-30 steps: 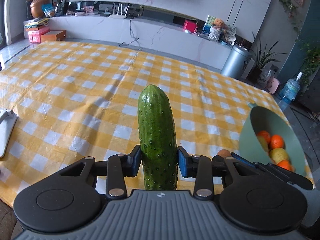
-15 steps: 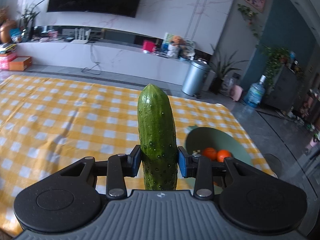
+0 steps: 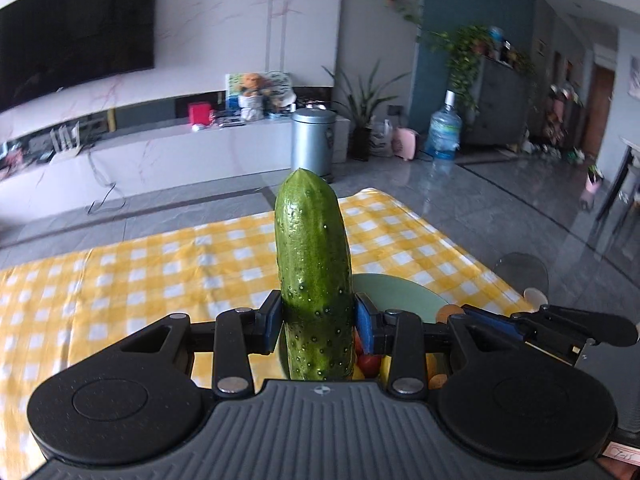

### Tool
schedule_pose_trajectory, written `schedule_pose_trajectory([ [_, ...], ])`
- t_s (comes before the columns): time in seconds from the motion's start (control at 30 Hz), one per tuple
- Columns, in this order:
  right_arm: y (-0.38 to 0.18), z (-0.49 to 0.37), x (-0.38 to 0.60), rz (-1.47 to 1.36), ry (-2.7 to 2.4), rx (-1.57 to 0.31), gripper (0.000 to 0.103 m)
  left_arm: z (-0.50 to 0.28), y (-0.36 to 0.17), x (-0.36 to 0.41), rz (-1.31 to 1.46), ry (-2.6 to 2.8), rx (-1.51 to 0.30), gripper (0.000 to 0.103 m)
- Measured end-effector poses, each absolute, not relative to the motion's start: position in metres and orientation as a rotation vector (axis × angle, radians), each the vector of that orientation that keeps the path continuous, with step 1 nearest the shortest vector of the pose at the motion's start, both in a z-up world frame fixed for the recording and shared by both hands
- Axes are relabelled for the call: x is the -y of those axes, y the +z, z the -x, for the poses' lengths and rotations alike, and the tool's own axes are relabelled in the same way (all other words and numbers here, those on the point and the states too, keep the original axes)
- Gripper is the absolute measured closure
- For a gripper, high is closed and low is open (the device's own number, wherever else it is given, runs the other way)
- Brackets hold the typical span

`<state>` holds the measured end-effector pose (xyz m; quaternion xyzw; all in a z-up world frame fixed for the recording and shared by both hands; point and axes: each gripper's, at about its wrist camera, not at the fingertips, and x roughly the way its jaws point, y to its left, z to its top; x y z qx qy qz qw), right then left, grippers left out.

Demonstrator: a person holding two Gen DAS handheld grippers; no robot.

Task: Organize fruits
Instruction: 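Carry the cucumber and kiwi into the green colander and open both tools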

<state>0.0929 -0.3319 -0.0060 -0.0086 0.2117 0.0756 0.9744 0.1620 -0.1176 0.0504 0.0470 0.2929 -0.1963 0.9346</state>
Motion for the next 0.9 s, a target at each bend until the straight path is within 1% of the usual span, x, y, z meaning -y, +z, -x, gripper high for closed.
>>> schedule_pose_trajectory([
  [0.2,-0.016,-0.113,0.336,0.056,0.164,-0.475,0.082,-0.176,0.029,0.148,-0.263,-0.419,-0.612,0.061],
  [0.4,-0.023,-0.123,0.337,0.044,0.166,-0.487,0.083,-0.185,0.011,0.17,-0.438,-0.422,-0.573,0.061],
  [0.73,-0.038,-0.135,0.343,0.006,0.131,-0.501,0.083,-0.197,-0.014,0.196,-0.582,-0.523,-0.548,0.061],
  [0.9,-0.043,-0.137,0.346,-0.042,0.112,-0.507,0.083,-0.209,-0.027,0.204,-0.616,-0.541,-0.574,0.061],
])
